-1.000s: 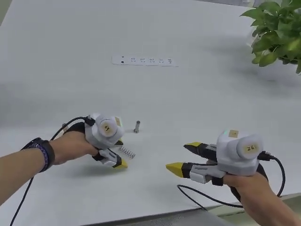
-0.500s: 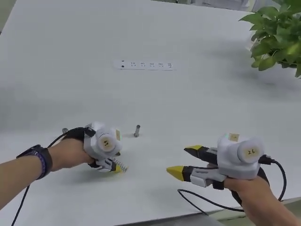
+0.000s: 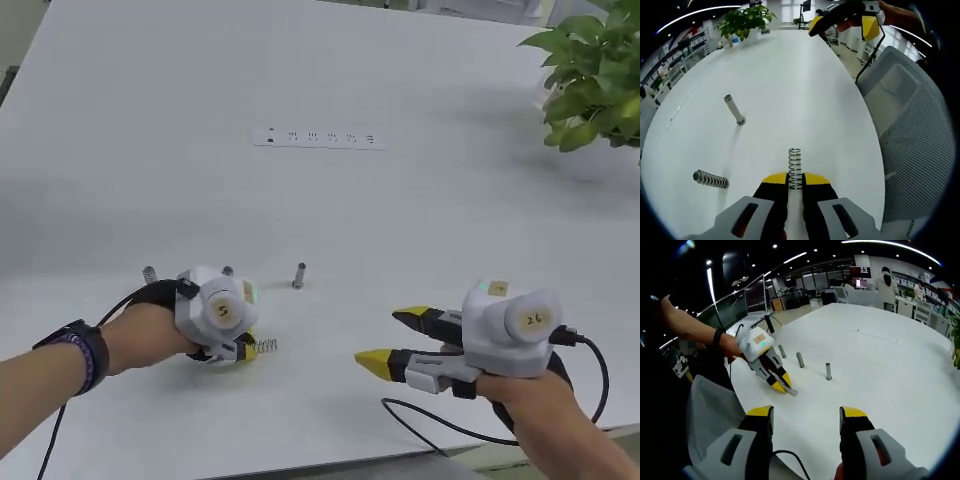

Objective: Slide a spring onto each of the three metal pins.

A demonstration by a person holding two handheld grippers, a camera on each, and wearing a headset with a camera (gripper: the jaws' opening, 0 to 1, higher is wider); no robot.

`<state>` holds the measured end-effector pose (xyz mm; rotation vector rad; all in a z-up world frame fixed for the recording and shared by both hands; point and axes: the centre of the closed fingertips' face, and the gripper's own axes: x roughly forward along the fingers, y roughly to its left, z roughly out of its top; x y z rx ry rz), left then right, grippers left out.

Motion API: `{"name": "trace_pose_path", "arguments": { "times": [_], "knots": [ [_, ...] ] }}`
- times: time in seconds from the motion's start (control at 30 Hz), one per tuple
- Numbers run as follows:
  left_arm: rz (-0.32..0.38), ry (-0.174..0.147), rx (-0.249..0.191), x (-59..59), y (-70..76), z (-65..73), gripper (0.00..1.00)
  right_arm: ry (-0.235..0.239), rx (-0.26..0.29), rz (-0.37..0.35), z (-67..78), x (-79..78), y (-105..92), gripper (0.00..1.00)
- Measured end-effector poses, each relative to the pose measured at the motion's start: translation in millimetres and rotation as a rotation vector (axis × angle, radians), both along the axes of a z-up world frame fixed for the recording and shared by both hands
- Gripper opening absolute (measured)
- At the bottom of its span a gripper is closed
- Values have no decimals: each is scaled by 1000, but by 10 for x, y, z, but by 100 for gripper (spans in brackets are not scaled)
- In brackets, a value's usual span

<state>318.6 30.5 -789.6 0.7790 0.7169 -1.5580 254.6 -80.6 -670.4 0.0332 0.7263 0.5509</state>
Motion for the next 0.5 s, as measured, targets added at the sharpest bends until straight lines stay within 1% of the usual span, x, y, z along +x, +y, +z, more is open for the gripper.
{"name": "trace_pose_path", "arguments": {
  "times": [0.03, 0.1, 0.17, 0.23, 0.4, 0.5],
  "knots": [
    [15, 6, -8, 0, 2, 25, 3, -1, 2, 0, 1, 0, 3, 51],
    [43, 6, -19, 5, 24, 74, 2, -3, 6, 0, -1, 1, 11, 51],
    [67, 12, -41, -12, 30, 132, 2, -3, 12, 1, -8, 0, 26, 51],
    [79, 12, -50, -20, 41, 165, 2, -2, 16, 6, -15, -1, 44, 51],
    [119, 12, -89, -67, 81, 294, 2, -3, 20, 29, -5, 13, 99, 52],
    [128, 4, -99, -96, 125, 348, 2, -6, 23, 38, 11, 29, 127, 51]
  ]
}}
